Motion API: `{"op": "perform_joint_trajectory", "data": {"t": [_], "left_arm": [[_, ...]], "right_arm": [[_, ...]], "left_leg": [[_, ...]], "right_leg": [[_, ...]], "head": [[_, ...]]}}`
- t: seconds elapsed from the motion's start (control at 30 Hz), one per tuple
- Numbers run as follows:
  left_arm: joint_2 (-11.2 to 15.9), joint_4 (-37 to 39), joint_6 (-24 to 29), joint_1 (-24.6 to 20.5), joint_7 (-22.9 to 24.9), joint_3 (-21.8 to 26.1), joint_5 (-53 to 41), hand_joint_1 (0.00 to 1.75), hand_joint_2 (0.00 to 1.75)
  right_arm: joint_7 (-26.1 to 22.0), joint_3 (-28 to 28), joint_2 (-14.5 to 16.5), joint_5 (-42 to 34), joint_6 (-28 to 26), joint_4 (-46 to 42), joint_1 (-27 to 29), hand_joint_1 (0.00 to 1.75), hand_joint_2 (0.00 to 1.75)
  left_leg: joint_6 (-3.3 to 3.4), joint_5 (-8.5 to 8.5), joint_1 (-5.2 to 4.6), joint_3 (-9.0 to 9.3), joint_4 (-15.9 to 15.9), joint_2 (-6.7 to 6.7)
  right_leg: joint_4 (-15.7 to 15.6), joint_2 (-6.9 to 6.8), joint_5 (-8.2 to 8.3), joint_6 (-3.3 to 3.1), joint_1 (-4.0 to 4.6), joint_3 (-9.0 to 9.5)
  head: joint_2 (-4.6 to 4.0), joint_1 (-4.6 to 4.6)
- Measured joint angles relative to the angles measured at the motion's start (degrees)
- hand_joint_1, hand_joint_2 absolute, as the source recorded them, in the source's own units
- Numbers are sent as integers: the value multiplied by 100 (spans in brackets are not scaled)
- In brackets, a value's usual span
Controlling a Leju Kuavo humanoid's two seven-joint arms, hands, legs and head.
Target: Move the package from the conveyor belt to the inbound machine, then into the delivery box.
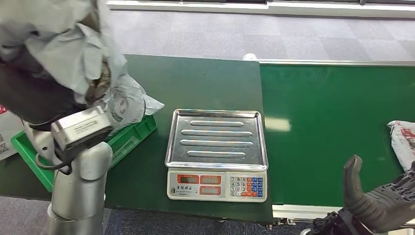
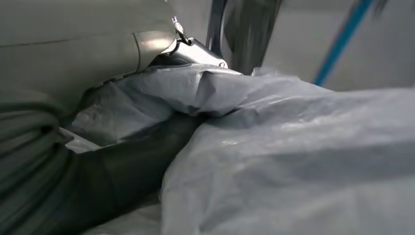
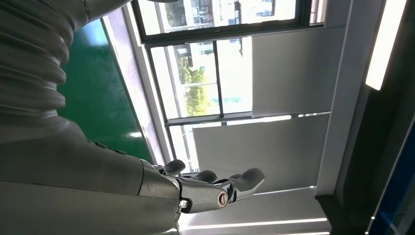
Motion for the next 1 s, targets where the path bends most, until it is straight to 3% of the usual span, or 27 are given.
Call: {"op": "perform_joint_trajectory", "data": {"t": [0.33,0.43,0.5,0.6,0.67,0.7,0.8,0.83,0.87,1.0], "left_arm": [[400,-674,-70,-2,171,700,-626,175,175],[629,-113,-989,33,747,950,-1272,175,175],[781,629,-1876,25,1188,1167,-1433,175,175],[967,1950,-2798,-64,1535,1436,-1443,175,175],[1054,2836,-3029,-98,1707,1545,-1556,156,175],[1084,3201,-3024,-99,1764,1587,-1612,138,175],[1131,3948,-3022,-104,1853,1667,-1699,38,175],[1141,4108,-3044,-106,1878,1681,-1720,13,175],[1149,4230,-3074,-109,1901,1693,-1745,2,175],[1153,4509,-3141,-111,1917,1740,-1771,0,175]], "right_arm": [[0,-9,-40,-161,1,3,298,0,175],[0,70,-162,-261,3,39,294,0,175],[1,145,-251,-303,7,92,262,0,175],[68,280,-429,-328,14,243,193,0,175],[182,425,-600,-294,20,396,155,0,175],[225,488,-672,-273,21,465,143,0,175],[269,605,-818,-233,17,613,129,0,175],[275,634,-855,-222,16,649,127,0,175],[285,661,-888,-210,15,679,127,0,175],[336,742,-989,-182,10,769,131,0,175]], "left_leg": [[0,1,-1,3,0,1],[0,1,-2,16,0,0],[-6,5,-1,23,-1,4],[-22,21,5,13,-2,16],[-24,25,8,10,-2,27],[-25,26,8,9,-1,30],[-27,28,9,-1,-1,28],[-27,27,8,-3,-1,26],[-27,27,8,-6,-1,25],[-23,23,8,-13,-1,24]], "right_leg": [[-1,-3,2,1,-2,4],[-2,-5,1,0,-2,13],[0,-2,5,-8,0,13],[5,11,23,-22,6,-3],[6,21,30,-24,8,-10],[7,25,33,-25,8,-13],[7,26,35,-27,9,-19],[7,24,34,-27,9,-20],[7,23,33,-28,9,-21],[6,23,31,-29,9,-30]], "head": [[0,0],[0,0],[0,0],[0,0],[0,0],[0,0],[0,0],[0,0],[0,0],[0,0]]}}
